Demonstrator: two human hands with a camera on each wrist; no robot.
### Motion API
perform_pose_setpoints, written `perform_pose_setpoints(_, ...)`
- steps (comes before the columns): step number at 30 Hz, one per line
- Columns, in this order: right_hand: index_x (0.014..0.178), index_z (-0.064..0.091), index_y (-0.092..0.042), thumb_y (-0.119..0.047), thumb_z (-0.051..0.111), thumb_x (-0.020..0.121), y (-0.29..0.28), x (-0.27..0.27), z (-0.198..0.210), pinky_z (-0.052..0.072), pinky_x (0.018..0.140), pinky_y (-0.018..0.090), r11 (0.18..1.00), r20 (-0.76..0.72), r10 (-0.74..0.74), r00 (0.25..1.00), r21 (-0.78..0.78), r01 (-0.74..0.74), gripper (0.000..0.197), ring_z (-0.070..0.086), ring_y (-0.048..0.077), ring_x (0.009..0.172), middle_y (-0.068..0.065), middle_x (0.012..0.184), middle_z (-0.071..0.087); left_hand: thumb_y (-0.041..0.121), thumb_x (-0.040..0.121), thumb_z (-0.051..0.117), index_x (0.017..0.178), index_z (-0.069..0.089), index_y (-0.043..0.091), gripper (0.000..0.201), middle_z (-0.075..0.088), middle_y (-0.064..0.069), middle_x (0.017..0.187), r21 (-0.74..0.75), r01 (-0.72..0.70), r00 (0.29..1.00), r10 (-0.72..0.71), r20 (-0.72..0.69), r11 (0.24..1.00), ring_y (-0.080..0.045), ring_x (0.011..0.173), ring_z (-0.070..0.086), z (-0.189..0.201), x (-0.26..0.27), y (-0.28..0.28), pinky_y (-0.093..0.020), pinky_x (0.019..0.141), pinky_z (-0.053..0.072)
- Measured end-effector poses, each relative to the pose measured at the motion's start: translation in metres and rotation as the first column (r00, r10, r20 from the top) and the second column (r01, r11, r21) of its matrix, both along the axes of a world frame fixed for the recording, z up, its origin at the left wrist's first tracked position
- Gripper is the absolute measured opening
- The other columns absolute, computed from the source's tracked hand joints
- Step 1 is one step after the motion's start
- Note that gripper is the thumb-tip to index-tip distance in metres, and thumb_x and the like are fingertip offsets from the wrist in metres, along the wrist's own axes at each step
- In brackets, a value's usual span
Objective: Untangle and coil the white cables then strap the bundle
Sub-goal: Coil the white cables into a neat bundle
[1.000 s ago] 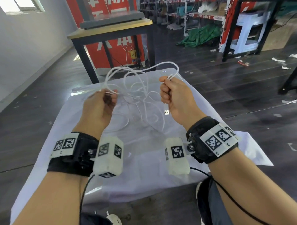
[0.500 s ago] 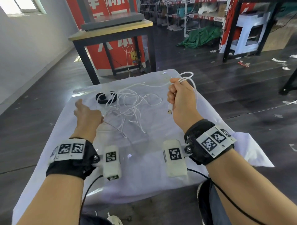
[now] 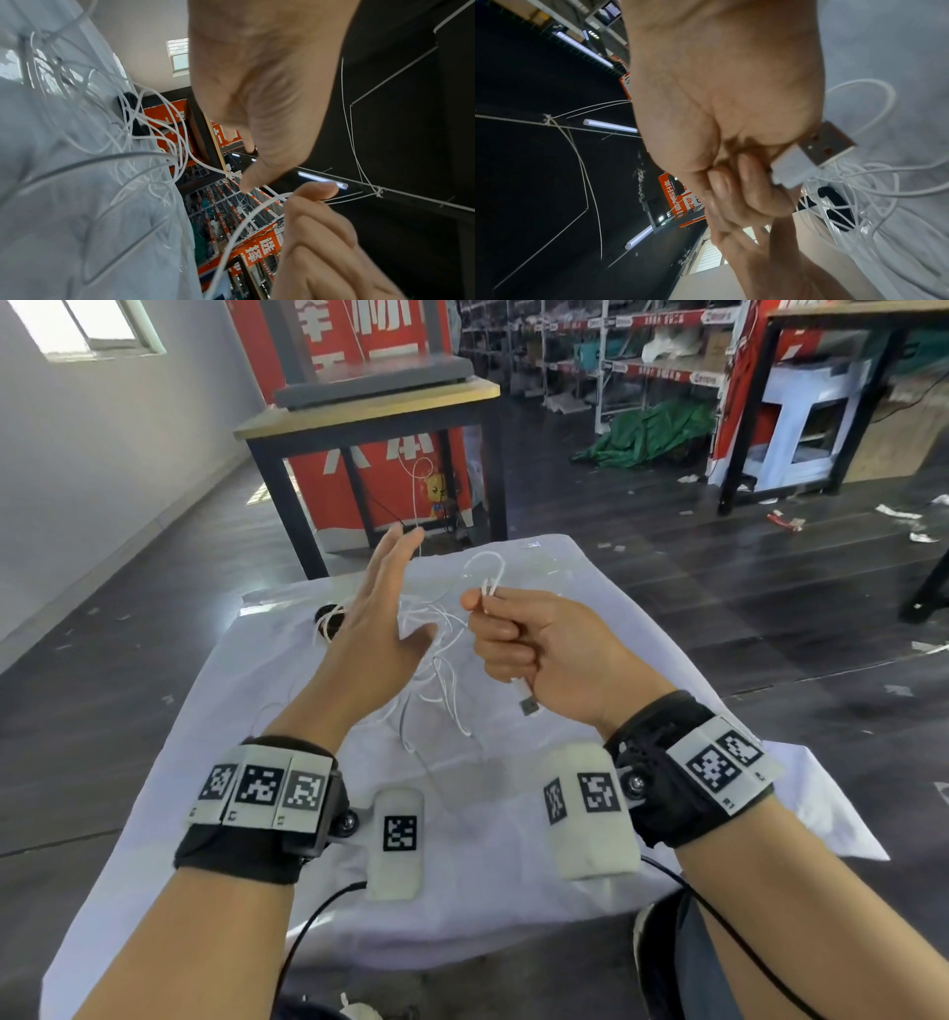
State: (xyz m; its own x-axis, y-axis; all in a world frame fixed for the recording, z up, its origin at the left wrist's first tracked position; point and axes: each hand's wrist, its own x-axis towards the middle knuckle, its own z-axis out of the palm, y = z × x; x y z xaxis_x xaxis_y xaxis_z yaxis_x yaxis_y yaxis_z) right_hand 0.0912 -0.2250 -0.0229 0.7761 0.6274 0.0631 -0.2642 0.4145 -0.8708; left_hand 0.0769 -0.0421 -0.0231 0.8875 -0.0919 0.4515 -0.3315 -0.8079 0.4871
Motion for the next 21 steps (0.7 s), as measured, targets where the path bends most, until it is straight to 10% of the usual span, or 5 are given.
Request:
perform_pose_setpoints(6, 0.089, 0.056, -0.009, -0.019, 0.033, 0.099, -0.004, -0.004, 0.003, 0.012, 0.04, 0.017, 0.968, -0.023, 0.245, 0.969, -0.051, -0.246, 0.027, 0.02, 0.001, 0.038, -0.009, 0.052, 0.032, 0.018, 0.093, 0.06, 0.135, 0.041, 0.035, 0.049, 0.044, 0.02, 0.139, -0.219, 0.148, 0.977, -0.176, -0.117, 0.964, 0.017, 0.118, 0.038, 0.007, -0.01, -0.014, 0.001, 0.093, 0.029)
perform_pose_setpoints(12, 0.092, 0.053, -0.009, -0.023, 0.033, 0.099, -0.004, -0.004, 0.007, 0.016, 0.038, 0.014, 0.914, -0.071, 0.401, 0.914, 0.102, -0.393, 0.026, 0.016, 0.006, 0.04, -0.009, 0.051, 0.035, 0.03, 0.099, 0.047, 0.102, 0.061, 0.008, 0.026, 0.062, -0.002, 0.089, -0.256, 0.155, 0.974, -0.191, -0.125, 0.954, -0.004, 0.08, 0.056, 0.007, -0.013, -0.014, -0.02, 0.079, 0.046)
perform_pose_setpoints(16, 0.094, 0.051, -0.008, -0.023, 0.033, 0.098, -0.005, 0.001, 0.006, 0.023, 0.037, 0.013, 0.892, -0.115, 0.412, 0.904, 0.251, -0.375, 0.023, 0.021, 0.005, 0.04, -0.008, 0.053, 0.04, 0.04, 0.1, 0.041, 0.103, 0.059, 0.002, 0.043, 0.067, -0.004, 0.089, -0.417, 0.098, 0.942, -0.219, -0.253, 0.904, -0.015, 0.094, 0.062, 0.01, -0.014, -0.011, -0.028, 0.096, 0.048)
perform_pose_setpoints(21, 0.093, 0.052, -0.007, -0.019, 0.034, 0.099, -0.007, 0.008, 0.0, 0.024, 0.039, 0.016, 0.821, -0.283, 0.408, 0.868, 0.529, -0.213, 0.023, 0.027, 0.005, 0.041, -0.002, 0.054, 0.044, 0.027, 0.103, 0.037, 0.084, 0.053, 0.011, 0.03, 0.043, 0.002, 0.053, -0.755, 0.045, 0.854, -0.417, -0.31, 0.654, -0.013, 0.054, 0.05, 0.012, -0.013, -0.009, -0.031, 0.082, 0.055)
